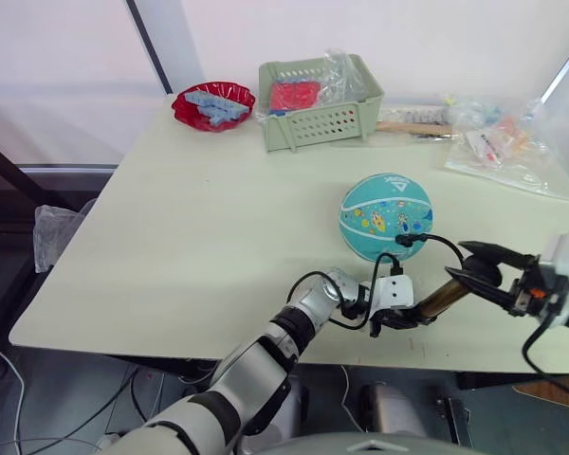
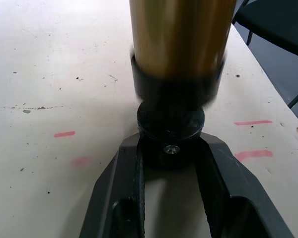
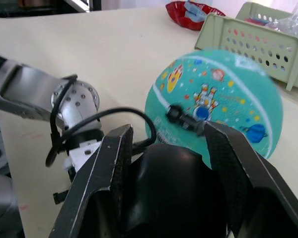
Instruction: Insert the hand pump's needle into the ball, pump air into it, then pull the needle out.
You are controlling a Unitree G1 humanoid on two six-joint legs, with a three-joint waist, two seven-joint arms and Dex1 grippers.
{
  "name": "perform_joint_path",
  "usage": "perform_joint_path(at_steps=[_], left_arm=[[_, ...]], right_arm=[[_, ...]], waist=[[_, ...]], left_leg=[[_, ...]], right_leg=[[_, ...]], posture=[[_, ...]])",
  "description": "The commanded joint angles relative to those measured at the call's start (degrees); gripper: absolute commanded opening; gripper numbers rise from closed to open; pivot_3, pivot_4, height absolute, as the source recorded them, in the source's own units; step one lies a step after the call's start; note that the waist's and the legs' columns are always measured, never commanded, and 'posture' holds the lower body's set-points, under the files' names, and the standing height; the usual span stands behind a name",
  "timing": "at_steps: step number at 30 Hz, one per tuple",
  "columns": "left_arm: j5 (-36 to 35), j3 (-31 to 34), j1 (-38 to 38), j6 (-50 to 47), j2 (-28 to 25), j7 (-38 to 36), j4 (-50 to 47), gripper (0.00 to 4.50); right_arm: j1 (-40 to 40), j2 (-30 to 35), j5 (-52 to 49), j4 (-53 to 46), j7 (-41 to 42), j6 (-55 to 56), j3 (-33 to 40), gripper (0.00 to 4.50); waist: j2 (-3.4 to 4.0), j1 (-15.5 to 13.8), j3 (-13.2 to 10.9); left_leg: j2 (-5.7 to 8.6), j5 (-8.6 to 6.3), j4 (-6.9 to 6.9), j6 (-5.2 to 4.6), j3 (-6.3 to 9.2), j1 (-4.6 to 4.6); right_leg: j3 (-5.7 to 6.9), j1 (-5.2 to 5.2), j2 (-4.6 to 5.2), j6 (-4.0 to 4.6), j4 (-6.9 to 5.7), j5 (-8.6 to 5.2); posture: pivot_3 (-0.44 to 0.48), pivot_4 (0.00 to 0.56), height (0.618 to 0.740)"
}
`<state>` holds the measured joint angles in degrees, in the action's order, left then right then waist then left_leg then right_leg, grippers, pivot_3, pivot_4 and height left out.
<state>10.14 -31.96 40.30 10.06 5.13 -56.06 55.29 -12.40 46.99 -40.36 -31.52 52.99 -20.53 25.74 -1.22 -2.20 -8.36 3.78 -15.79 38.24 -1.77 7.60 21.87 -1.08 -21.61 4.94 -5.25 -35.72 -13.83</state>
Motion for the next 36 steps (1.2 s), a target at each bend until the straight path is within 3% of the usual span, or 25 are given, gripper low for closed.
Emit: perform_joint_path(at_steps=[1,10,22,29,36], left_arm=[[4.7,-1.5,-2.6,-4.3,-3.5,2.1,7.6,0.96],[4.8,-1.6,-2.5,-4.1,-3.2,2.1,7.8,0.96],[4.9,-1.6,-2.7,-4.0,-3.4,2.1,7.8,0.96],[4.9,-1.7,-2.9,-4.0,-3.5,1.9,7.6,0.96],[4.8,-1.6,-2.8,-4.1,-3.4,2.2,7.6,0.96]], right_arm=[[1.6,2.7,-8.1,-3.7,0.6,-3.5,7.2,1.76],[5.8,9.9,-20.9,-2.6,0.0,-12.8,20.2,1.76],[8.6,13.7,-25.3,-1.1,0.1,-19.0,26.8,1.76],[3.5,10.3,-19.2,-4.1,1.5,-17.5,21.1,1.76],[-1.5,1.5,-6.2,-5.7,0.7,-8.0,6.4,1.76]], waist=[[0.0,0.0,0.0],[0.05,-0.1,-0.2],[0.01,-0.1,-0.3],[-0.11,-0.1,-0.2],[-0.51,0.1,0.1]], left_leg=[[0.0,0.0,0.0,0.0,0.0,0.01],[0.0,0.0,0.02,0.0,-0.02,0.08],[0.0,-0.01,0.02,0.01,-0.04,0.11],[0.0,-0.01,0.02,0.01,-0.03,0.08],[-0.05,-0.03,-0.01,0.05,0.01,0.0]], right_leg=[[0.01,0.0,0.0,0.0,0.0,0.0],[0.02,-0.02,0.06,-0.01,0.0,0.0],[0.01,-0.04,0.15,-0.01,0.01,0.0],[0.02,-0.03,0.13,-0.01,0.01,0.0],[0.02,-0.01,0.06,-0.02,0.0,-0.01]], posture=[[0.0,0.15,0.737],[0.0,0.15,0.737],[0.0,0.15,0.737],[0.0,0.15,0.737],[0.0,0.15,0.737]])
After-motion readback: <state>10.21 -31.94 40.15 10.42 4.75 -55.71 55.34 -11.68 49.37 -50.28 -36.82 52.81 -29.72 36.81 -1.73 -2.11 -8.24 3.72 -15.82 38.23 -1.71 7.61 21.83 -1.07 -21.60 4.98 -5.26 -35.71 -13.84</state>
